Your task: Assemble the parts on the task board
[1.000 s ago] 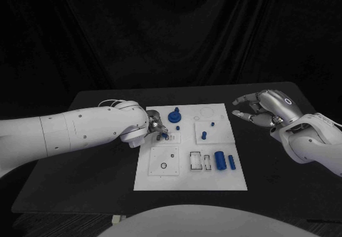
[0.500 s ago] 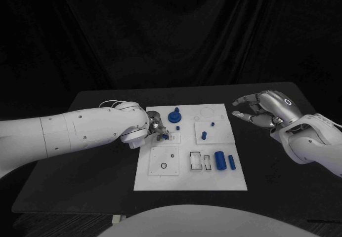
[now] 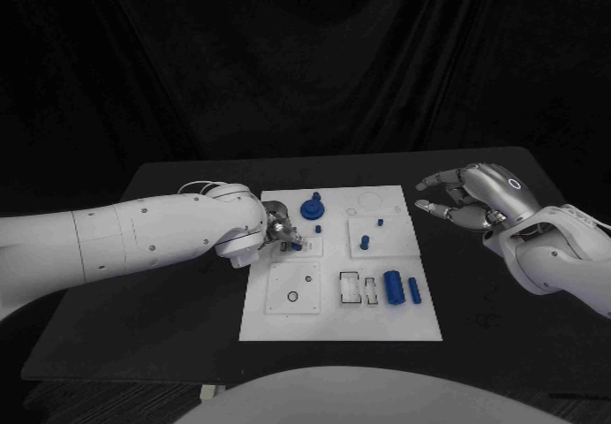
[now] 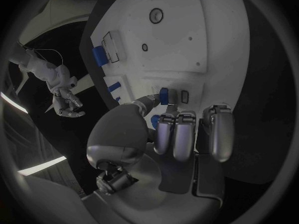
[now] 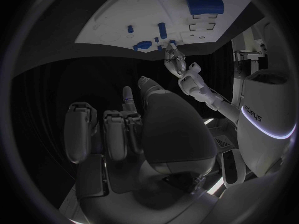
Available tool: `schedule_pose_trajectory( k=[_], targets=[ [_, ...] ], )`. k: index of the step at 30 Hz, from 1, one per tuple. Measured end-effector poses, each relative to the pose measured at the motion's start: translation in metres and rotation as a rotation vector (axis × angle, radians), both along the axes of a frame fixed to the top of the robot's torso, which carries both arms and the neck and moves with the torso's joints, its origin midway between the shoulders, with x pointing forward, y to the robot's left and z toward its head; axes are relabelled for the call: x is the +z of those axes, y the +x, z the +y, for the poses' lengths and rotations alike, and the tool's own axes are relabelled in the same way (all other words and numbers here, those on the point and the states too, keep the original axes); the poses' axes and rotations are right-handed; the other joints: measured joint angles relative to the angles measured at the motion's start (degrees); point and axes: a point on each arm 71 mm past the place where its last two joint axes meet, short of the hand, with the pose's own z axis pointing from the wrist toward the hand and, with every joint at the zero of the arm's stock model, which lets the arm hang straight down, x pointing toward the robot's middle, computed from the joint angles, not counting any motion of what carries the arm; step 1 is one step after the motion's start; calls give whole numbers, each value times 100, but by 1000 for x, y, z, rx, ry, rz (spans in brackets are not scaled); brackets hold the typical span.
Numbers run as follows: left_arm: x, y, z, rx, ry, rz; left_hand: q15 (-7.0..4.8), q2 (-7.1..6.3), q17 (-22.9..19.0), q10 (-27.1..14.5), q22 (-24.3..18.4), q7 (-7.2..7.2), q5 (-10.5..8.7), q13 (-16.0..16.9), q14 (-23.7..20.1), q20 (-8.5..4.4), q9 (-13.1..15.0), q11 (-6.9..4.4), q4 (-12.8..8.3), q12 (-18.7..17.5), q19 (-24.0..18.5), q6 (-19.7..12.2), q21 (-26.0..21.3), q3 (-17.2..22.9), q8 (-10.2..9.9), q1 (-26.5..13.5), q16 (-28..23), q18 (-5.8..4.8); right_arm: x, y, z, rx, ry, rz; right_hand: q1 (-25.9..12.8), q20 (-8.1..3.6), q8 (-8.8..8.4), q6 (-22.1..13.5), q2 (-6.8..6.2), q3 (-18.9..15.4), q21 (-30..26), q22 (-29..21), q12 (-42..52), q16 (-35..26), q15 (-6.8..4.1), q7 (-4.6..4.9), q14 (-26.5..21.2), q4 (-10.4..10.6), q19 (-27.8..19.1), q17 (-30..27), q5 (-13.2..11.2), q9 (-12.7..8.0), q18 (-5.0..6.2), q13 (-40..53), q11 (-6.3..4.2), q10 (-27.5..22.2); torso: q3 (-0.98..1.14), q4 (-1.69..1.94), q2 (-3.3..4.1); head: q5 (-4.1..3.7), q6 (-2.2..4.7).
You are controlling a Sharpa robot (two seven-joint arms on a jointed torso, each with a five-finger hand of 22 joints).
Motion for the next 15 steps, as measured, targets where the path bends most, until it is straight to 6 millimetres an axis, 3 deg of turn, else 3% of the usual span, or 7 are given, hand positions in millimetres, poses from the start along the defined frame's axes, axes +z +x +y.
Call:
schedule_pose_trajectory(
  k=[3, 12, 15],
  targets=[
    [0, 0, 0, -1, 1, 1, 0, 32, 0, 6, 0, -44, -294, 0, 0, 0, 1, -10, 73, 0, 0, 44, -29, -31, -4, -33, 0, 0, 0, 0, 0, 0, 0, 1, 0, 0, 0, 0, 0, 0, 0, 0, 0, 0, 0, 0, 0, 0, 0, 0, 0, -4, 0, 0, 0, 0, 0, 0, 1, 4, 0],
    [0, 1, 0, -2, 3, 3, 0, 11, 0, 6, -1, -126, -432, 0, 0, -21, 4, -10, 129, 0, -21, 126, -46, -87, -57, -67, 0, 1, -1, 0, 0, -2, -1, 4, 0, 0, 0, 0, 0, 0, 0, 0, 0, 0, 0, 0, 0, 0, 0, 0, 0, -4, 0, -1, 0, 0, -2, 1, 4, 15, 0],
    [0, 1, 1, -2, 5, 4, 1, 11, 0, 6, -1, -144, -735, 0, 0, -21, -39, -10, 319, 0, -21, 143, -60, -213, -172, -172, 0, 1, -1, 0, 0, -3, -2, 5, 0, 0, 0, 0, 0, 0, 0, -1, 0, 0, 0, 0, 0, 0, 0, -1, 0, -3, 0, -1, 21, -21, -2, 1, 4, 19, 0]
  ],
)
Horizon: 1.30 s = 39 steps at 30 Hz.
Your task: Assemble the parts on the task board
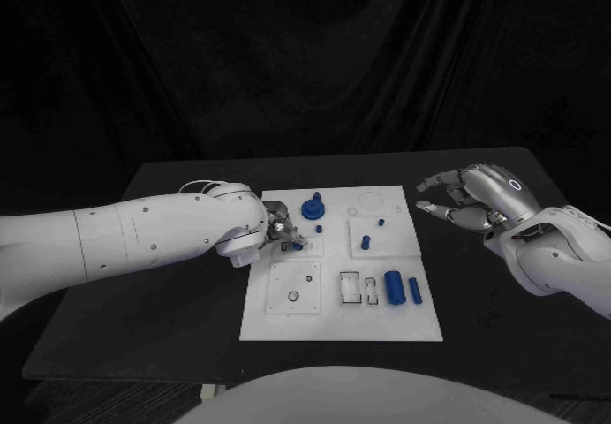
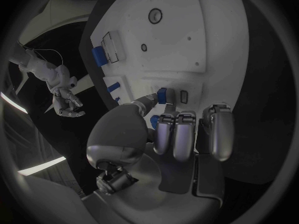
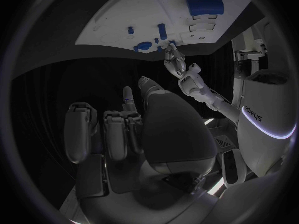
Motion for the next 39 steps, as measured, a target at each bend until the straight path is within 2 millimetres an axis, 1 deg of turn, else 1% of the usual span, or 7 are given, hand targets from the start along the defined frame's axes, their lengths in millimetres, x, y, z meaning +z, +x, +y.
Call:
schedule_pose_trajectory(
  k=[3, 9, 11, 14, 18, 32, 39],
  targets=[
    [0, 0, 0, 0, 2, 2, 0, -28, 0, -7, 0, 62, -214, 0, 0, 0, -167, 19, 272, 0, 0, -64, -29, -226, -211, -167, 0, 0, 0, 0, 0, 0, 0, 1, 0, 0, 0, 0, 0, 0, 0, 0, 0, 0, 0, 0, 0, 0, 0, 0, 0, 0, 0, 0, 0, 0, -1, -1, 0, 1, 0],
    [-1, 1, 0, -3, 5, 5, 54, -127, 0, -2, 0, 122, -928, 0, 11, 31, -379, 82, 951, 0, -31, 93, -59, -941, -496, -733, 0, 0, 0, 0, 0, -2, -1, 2, 0, 0, 0, 0, 0, 0, 0, 4, 0, 0, 0, 0, 0, 0, 0, 0, 0, 0, 0, 0, 0, 0, -1, -3, 0, 4, 0],
    [-1, 1, 1, -4, 8, 7, 54, -136, 0, -2, -1, 103, -956, 0, 11, 31, -306, 81, 1024, 0, -31, 196, -59, -1072, -450, -752, 0, 0, 0, 0, -1, -2, -1, 3, 0, 0, 0, 0, 0, 0, 0, 5, 0, 0, 0, 0, 0, 0, 0, 0, 0, -5, 0, 0, 0, 0, -1, -4, 0, 4, 0],
    [-3, 0, 1, -4, 14, 15, 38, -121, -1, -6, -1, 36, -963, 2, -2, 21, 274, 32, 1132, 0, -20, 244, -63, -1338, 7, -736, 0, 0, 0, 0, -1, -3, -1, 3, 0, 0, 0, 0, 0, 0, 0, 4, 0, 0, 0, 0, 0, 0, 0, -1, 0, -5, 0, 0, 0, 0, -2, -6, -1, 2, 0],
    [-4, 0, 2, -3, 22, 22, -10, -34, -1, -16, -1, -26, -975, 4, 11, -2, 744, 5, 1185, 0, 3, 182, -81, -1553, 318, -712, 0, 0, 0, 0, -1, -3, -1, 4, 0, 0, 0, 0, 0, 0, 0, 4, 0, 0, 0, 0, 0, 0, 0, -1, 0, -5, 0, -1, 0, 0, -2, -6, -1, -4, 0],
    [0, -6, 16, 30, 5, 0, -52, -10, -1, -8, -1, -74, -975, 4, 10, -72, 1152, -75, 1103, 0, 73, 214, -81, -1708, 582, -498, 0, 0, -1, 0, -3, -11, 3, 10, 0, 0, 0, 0, 0, 0, 0, 3, 0, 0, 0, 0, 0, 0, 0, -1, 0, -4, 0, -1, 0, 0, -8, -12, 2, -2, 0],
    [39, 9, 28, 59, -44, -127, -123, -82, -1, -9, -1, -155, -958, 3, 0, -135, 1359, -133, 1087, 0, 136, 295, -13, -1864, 771, -288, 0, 0, -1, 0, -6, -17, 2, 11, 0, 0, 0, 0, 0, 0, 0, 3, 0, 0, 0, 0, 0, 0, 0, -1, 0, -4, 0, -1, 0, 0, -8, -7, 13, -13, 0]
  ],
)
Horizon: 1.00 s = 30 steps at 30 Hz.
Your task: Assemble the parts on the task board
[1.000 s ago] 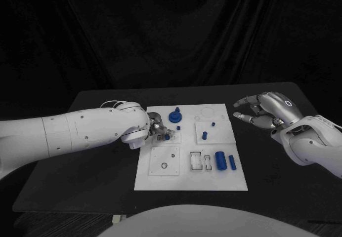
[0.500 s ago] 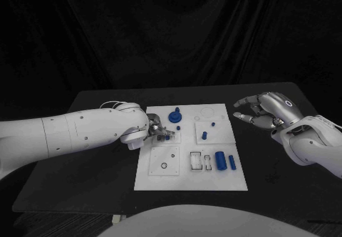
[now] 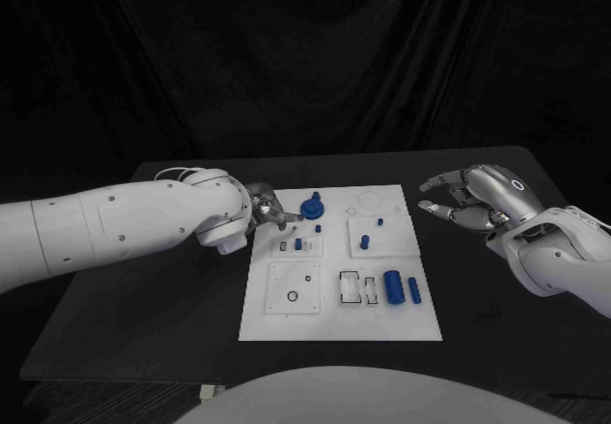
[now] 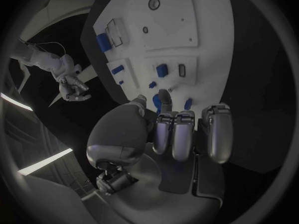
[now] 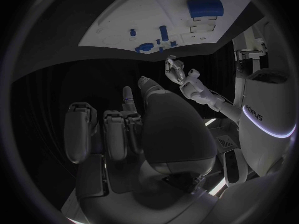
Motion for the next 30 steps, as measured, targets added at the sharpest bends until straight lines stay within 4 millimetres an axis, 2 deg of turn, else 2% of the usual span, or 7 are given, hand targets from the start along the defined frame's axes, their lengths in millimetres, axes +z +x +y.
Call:
schedule_pose_trajectory(
  k=[4, 9, 12, 19, 30],
  targets=[
    [26, 14, 12, 18, -8, -69, -8, -16, 0, 11, 0, -21, 0, 0, 9, -40, 40, -12, -25, 0, 40, 21, 44, -40, 0, 108, 0, 0, 0, 0, 0, -2, -1, 1, 0, 0, 0, 0, 0, 0, 0, 0, 0, 0, 0, 0, 0, 0, 0, 0, 0, 0, 0, 5, 0, 0, 1, -1, 5, 2, 0],
    [36, 27, 20, 23, 15, -76, -21, 1, 0, 20, 0, -42, 0, 0, 21, -40, 23, -20, -63, 0, 40, 42, 44, -79, -47, 288, 0, 0, -1, 1, -1, -3, -2, 3, 0, 0, 0, 20, 0, 0, 0, -1, 0, 0, 0, 20, 0, 0, 0, 0, 0, -7, 0, 4, 0, 0, 10, -1, 6, 6, 0],
    [35, 32, 22, 10, 45, -59, -21, 1, 0, 20, 0, -19, 0, 0, 21, -40, -20, -20, -61, 0, 40, 20, 44, -81, -117, 288, 0, 0, -2, 1, 0, -3, -2, 5, 0, 0, 0, 20, 0, 0, 0, -1, 0, 0, 0, 20, 0, 0, 0, 0, 0, -7, 0, 4, 0, 0, 7, -6, 14, 14, 0],
    [24, 43, 28, -1, 129, -26, -20, 28, 0, 20, 0, -19, 0, -1, 21, -39, -91, -20, -8, 0, 39, 20, 19, -134, -239, 314, 0, 0, -5, -1, -2, -6, -5, 17, 0, 0, 0, 20, 0, 0, 0, -1, 0, 0, 16, 20, 16, 0, 0, 0, 0, -7, 0, 4, 0, 0, -24, -6, 47, 18, 0],
    [4, 49, 26, -16, 191, 8, -20, 51, 0, 19, -1, -19, 0, -1, 21, -39, -121, -20, 8, 0, 39, 20, 19, -150, -269, 337, 0, 0, -6, -2, -1, -2, -5, 24, 0, 14, 0, 36, 0, 0, 0, -2, 0, 0, 16, 3, 16, 0, -14, 0, 0, -6, 0, 3, 0, 0, -29, -7, 57, 29, 0]
  ],
)
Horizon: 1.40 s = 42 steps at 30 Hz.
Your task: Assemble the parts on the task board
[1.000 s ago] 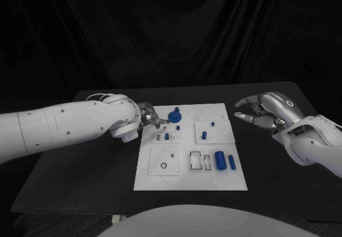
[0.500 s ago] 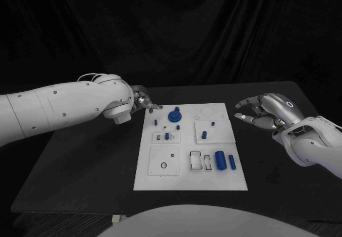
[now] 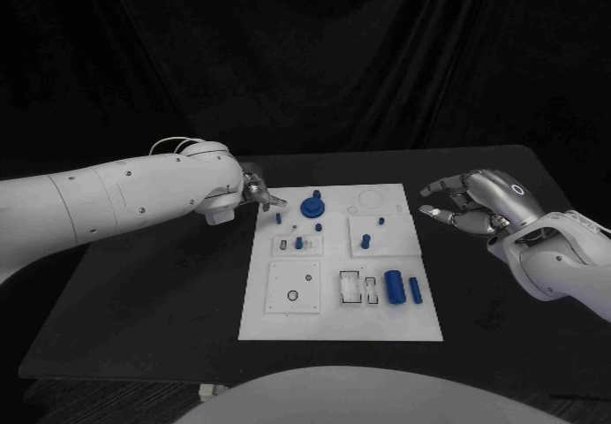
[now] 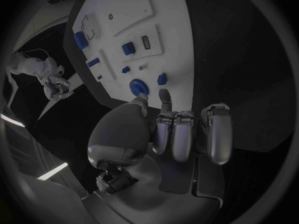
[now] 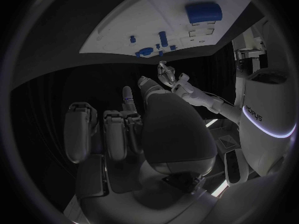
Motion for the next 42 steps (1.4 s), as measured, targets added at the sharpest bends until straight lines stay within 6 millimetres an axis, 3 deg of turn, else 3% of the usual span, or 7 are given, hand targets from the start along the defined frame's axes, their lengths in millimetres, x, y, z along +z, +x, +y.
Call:
schedule_pose_trajectory(
  k=[12, 27, 42],
  targets=[
    [-13, 3, -2, -3, 18, 15, 0, 55, 0, -21, 0, 60, 0, 0, 0, 36, -160, 20, -1, 0, -35, -60, -21, -31, -312, 55, 0, -1, 0, -1, 0, 1, 0, 2, 0, 7, 0, 4, 0, 0, 0, 0, 0, 0, 0, -4, 0, 0, -7, 0, 0, 0, 0, -1, 0, 0, 9, 2, -8, -10, 0],
    [-20, 5, -8, -18, 13, 21, 22, 113, 0, -21, 0, 60, 22, -1, -22, 58, -245, 20, -14, 0, -57, -60, -65, -45, -436, 112, 0, 0, 0, -1, 0, 2, 0, 4, 0, 7, 0, 4, 0, 0, 0, -1, 0, 0, 0, -5, 0, 0, -7, 0, 0, -9, 0, -2, 0, 0, 5, 0, -13, -33, 0],
    [-26, 5, -6, -15, 20, 35, 22, 192, 0, -2, 0, 102, 185, -1, -21, 63, -307, 40, -65, 0, -63, -18, -79, -31, -560, 191, 0, 0, 0, -1, 0, 2, -1, 5, 0, 7, 0, 4, 0, 0, 0, 4, 0, 0, 0, -4, 0, 0, -6, 0, 0, -9, 0, -2, -1, 0, 4, 1, -12, -51, 0]
  ],
)
